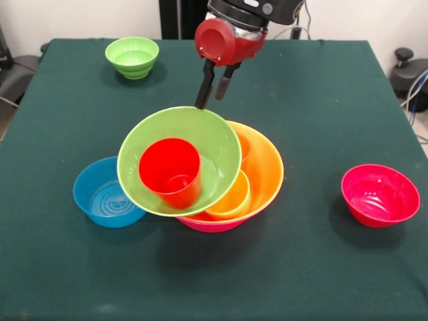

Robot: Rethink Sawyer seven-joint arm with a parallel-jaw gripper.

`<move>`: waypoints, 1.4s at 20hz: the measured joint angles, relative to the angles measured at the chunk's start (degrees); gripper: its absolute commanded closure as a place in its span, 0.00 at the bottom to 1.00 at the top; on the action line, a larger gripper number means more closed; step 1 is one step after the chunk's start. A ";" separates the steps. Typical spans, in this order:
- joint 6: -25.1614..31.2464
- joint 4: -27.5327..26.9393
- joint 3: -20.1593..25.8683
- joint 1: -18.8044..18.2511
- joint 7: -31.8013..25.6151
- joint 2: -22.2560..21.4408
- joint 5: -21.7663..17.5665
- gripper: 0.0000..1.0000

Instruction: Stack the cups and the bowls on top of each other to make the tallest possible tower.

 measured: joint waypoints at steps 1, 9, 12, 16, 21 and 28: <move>0.10 0.00 0.00 0.00 0.00 -0.02 0.00 0.00; 4.17 -0.02 -0.01 -0.06 0.00 -0.91 0.00 0.00; 7.65 -0.02 -0.07 -0.44 0.00 -2.54 -0.28 0.00; 13.16 -0.07 -0.31 -2.05 -0.01 -5.86 -2.83 0.00; 17.75 -0.36 0.00 -6.86 -1.22 -9.92 -8.43 0.00; 17.93 -1.91 5.20 -23.68 -16.02 -14.61 -20.86 0.00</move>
